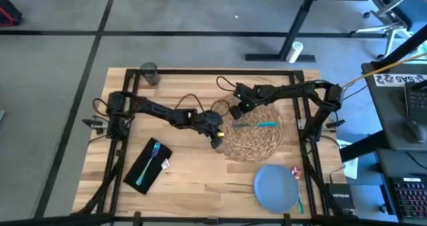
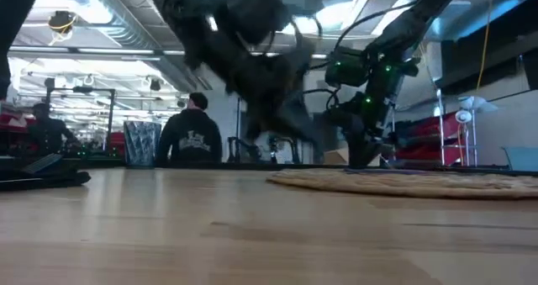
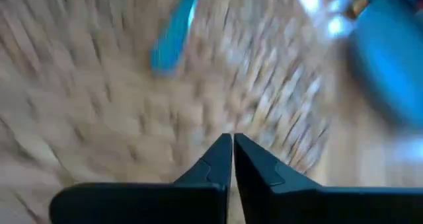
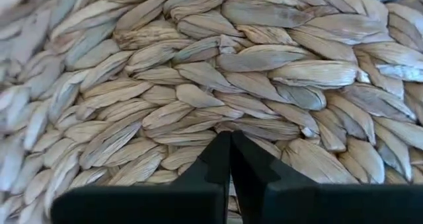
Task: Set table place
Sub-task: Move the brown placemat to the center of the table
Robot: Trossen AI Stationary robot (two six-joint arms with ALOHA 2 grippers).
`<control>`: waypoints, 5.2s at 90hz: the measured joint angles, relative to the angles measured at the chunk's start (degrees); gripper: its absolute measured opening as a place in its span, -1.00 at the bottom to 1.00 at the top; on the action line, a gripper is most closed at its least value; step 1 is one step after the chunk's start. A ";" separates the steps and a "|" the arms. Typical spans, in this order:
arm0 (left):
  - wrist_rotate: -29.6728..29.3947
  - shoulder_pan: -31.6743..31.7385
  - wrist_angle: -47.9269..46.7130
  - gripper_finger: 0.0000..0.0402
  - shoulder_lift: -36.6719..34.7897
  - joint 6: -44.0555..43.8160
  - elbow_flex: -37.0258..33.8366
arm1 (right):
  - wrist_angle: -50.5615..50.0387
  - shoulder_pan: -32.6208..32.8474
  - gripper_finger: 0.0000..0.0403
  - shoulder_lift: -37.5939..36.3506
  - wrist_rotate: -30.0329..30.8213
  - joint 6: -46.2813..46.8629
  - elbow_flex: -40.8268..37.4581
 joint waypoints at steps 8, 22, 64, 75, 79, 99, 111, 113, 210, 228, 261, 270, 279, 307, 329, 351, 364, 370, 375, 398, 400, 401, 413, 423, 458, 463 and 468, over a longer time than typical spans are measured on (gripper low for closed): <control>-2.52 0.32 -3.45 -1.00 -3.78 1.97 0.01 | 2.40 0.00 -1.00 0.06 -2.89 -0.93 -0.07; -8.02 1.16 -12.13 -1.00 -9.81 5.18 0.15 | 6.91 0.15 -1.00 0.32 -9.11 -0.94 -0.11; -10.11 4.83 -14.30 -1.00 -6.16 4.43 -4.79 | 5.68 0.17 -1.00 -3.36 -9.39 -0.49 5.68; -9.41 5.98 -12.17 -1.00 -4.25 4.57 -5.53 | 2.50 0.17 -1.00 -6.00 -7.94 -0.56 6.80; -8.73 6.42 -10.74 -1.00 -3.65 4.91 -5.75 | 1.59 0.17 -1.00 -6.84 -7.47 -0.56 7.21; -6.06 8.39 -7.03 -1.00 -0.41 4.41 -5.70 | -3.75 1.41 -1.00 -11.51 -5.82 -0.90 8.23; -5.38 7.99 -9.28 -1.00 0.62 1.88 -5.52 | -7.94 2.18 -1.00 -12.17 -4.52 -1.00 8.25; -5.37 7.64 -9.83 -1.00 0.67 1.53 -5.49 | -9.16 2.23 -1.00 -12.20 -4.09 -1.02 8.15; -11.66 4.93 -10.85 -1.00 -13.71 -5.99 -9.35 | -15.09 2.34 -1.00 -11.11 4.78 2.57 -2.74; -11.12 6.75 -11.37 -1.00 -13.71 -3.59 -9.35 | -12.55 2.34 -1.00 -8.30 3.56 2.54 -4.47; -11.11 4.75 -12.11 -1.00 -13.71 -4.58 -9.33 | -2.09 -0.96 -1.00 -6.80 -0.64 1.66 -4.66; -11.20 3.85 -12.19 -1.00 -13.73 -5.51 -9.33 | 1.86 -2.54 -1.00 -5.18 -4.16 0.19 -4.59; -11.43 3.08 -12.78 -1.00 -13.73 -6.07 -9.33 | 5.54 -3.09 -1.00 -3.27 -7.11 -1.54 -3.94; -13.21 5.13 -14.47 -1.00 -13.31 -6.66 -12.39 | 2.67 -2.40 -1.00 -5.90 -10.54 -4.19 5.64; -10.12 7.41 -9.63 -1.00 -9.33 -5.54 -14.22 | -10.39 2.34 -1.00 -8.91 -11.06 -5.57 12.48; -8.14 7.92 -5.01 -1.00 -7.58 -4.30 -14.17 | -22.85 9.26 -1.00 -8.88 -7.72 -5.13 12.55; -8.00 8.10 -4.71 -1.00 -7.54 -3.20 -14.21 | -27.78 12.61 -1.00 -8.92 -6.43 -2.14 12.57; -8.01 8.43 -4.27 -1.00 -7.54 -2.96 -14.21 | -30.29 14.20 -1.00 -8.92 -6.19 -0.85 12.55; -7.98 8.74 -3.95 -1.00 -7.54 -2.97 -14.21 | -32.02 15.65 -1.00 -8.95 -5.53 0.36 12.57; -6.51 9.33 -2.05 -1.00 -7.54 -2.96 -13.93 | -31.38 18.11 -1.00 -8.95 -2.07 4.59 9.69; -6.52 9.33 -1.94 -1.00 -7.54 -2.97 -13.92 | -30.78 18.10 -1.00 -8.95 -2.06 5.10 8.81; -6.51 9.33 -1.88 -1.00 -7.54 -2.98 -13.92 | -30.45 18.10 -1.00 -8.95 -2.06 5.25 8.41; -5.47 9.08 -0.31 -1.00 -7.52 -2.99 -13.86 | -26.95 18.10 -1.00 -8.95 -2.23 6.92 3.87; -5.41 8.74 -0.39 -1.00 -7.52 -2.98 -13.86 | -24.46 18.14 -1.00 -8.95 -2.57 8.49 1.17; -5.85 8.11 -0.68 -1.00 -5.12 -5.49 -15.65 | -16.56 17.66 -1.00 -9.16 -3.55 10.24 -4.11; -6.20 7.44 -0.09 -1.00 -4.78 -6.59 -16.38 | -15.98 16.97 -1.00 -9.14 -3.82 10.26 -4.17; -6.61 6.75 0.39 -1.00 -4.59 -7.53 -17.01 | -15.64 16.07 -1.00 -9.12 -4.37 10.08 -4.20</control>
